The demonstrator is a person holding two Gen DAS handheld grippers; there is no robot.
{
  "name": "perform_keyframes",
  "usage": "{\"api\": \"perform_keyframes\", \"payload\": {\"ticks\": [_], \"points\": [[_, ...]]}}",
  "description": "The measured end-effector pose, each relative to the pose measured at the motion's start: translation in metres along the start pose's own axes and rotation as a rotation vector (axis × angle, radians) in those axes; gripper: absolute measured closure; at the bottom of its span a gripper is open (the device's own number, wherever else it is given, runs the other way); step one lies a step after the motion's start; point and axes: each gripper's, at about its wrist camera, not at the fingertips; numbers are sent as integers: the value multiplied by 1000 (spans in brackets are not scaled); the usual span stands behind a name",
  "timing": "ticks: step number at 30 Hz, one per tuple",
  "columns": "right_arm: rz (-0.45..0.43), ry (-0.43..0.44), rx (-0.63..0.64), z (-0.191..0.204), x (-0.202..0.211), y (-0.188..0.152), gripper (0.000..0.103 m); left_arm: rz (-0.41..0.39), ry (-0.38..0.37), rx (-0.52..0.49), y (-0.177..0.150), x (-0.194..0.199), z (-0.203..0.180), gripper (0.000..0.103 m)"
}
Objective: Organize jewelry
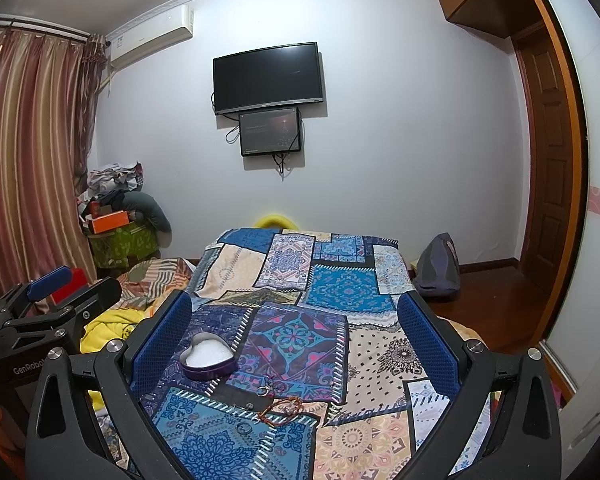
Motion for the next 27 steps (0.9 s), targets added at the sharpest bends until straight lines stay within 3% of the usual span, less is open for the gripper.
{"api": "perform_keyframes", "payload": {"ticks": [17,23,27], "points": [[26,1,5,4,-7,-5,1,13,11,13,-4,-3,6,0],[81,8,11,3,-27,-13,1,42,27,31,-9,-12,13,0],[150,10,23,2,-48,-26,1,106,42,54,-19,-30,25,0]]}}
Point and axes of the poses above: each gripper's, at about its wrist camera, not at the fingertips, and x roughly against the way its jaws point, z to its left, y to its top, and after that the axes turned 14 degrees about -y, right-handed
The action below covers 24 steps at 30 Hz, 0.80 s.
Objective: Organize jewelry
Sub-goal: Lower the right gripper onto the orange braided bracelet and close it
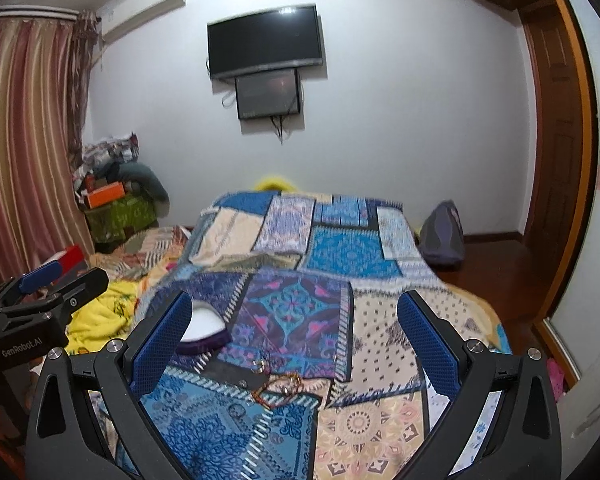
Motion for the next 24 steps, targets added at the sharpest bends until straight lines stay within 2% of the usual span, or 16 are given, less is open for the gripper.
{"api": "perform_keyframes", "payload": {"ticks": [7,15,22,24], "points": [[151,7,34,-7,-41,-21,1,149,-10,48,-25,-41,25,0],[323,66,93,-6,-81,-54,2,326,3,9,-67,-87,38,0],[431,142,119,-2,-111,-74,13,449,-46,-23,-98,-118,34,0],[457,160,127,-1,-118,-79,22,482,-71,-13,-105,-126,34,0]]}}
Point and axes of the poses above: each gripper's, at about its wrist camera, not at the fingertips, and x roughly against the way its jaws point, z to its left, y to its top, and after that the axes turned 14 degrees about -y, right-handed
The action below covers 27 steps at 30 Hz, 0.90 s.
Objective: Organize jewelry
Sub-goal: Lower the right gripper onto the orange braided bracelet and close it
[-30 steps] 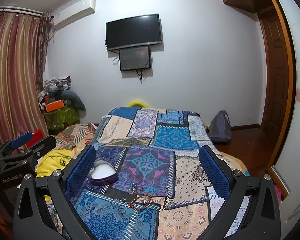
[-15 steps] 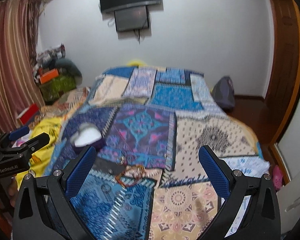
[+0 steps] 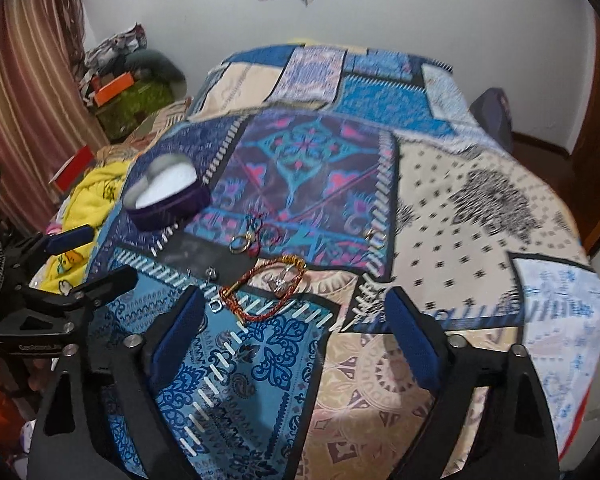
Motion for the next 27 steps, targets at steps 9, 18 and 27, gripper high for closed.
{"api": "perform_keyframes", "payload": {"ticks": [9,18,27], "points": [[60,62,27,5,-22,0,56,86,-98,4,-2,-33,0,36],[90,106,17,9,-33,0,73,125,-187,-28,5,-57,-13,64],[112,120,-23,5,-43,-4,92,140,-249,-29,11,-74,-21,72]]}}
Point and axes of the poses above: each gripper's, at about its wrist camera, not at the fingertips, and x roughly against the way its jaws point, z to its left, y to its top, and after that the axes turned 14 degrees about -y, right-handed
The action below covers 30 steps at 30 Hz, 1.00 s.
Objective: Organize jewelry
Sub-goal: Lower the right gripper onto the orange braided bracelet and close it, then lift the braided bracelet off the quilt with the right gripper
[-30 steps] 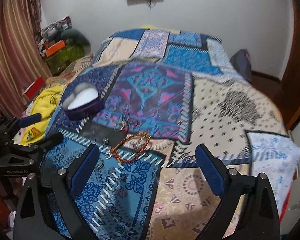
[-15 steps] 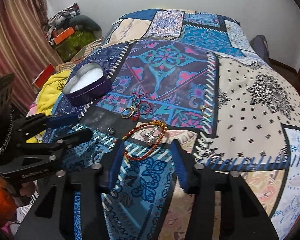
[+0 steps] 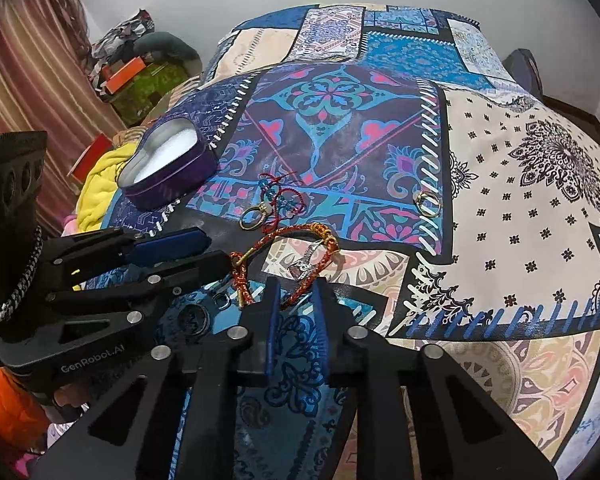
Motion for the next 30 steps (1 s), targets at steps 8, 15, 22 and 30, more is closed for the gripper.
{"api": "perform_keyframes", "payload": {"ticks": [8,15,22,30], "points": [[-8,18,-31,-2,-3,2,98,8,-26,1,2,-9,-2,91],[-72,3,-27,1,19,4,99,-3,-19,15,2,-6,-3,94],[-119,-9,-22,6,38,8,100,-49,-17,35,1,14,-4,94],[-56,-24,-47,7,36,8,79,-116,10,14,0,46,-9,94]]}}
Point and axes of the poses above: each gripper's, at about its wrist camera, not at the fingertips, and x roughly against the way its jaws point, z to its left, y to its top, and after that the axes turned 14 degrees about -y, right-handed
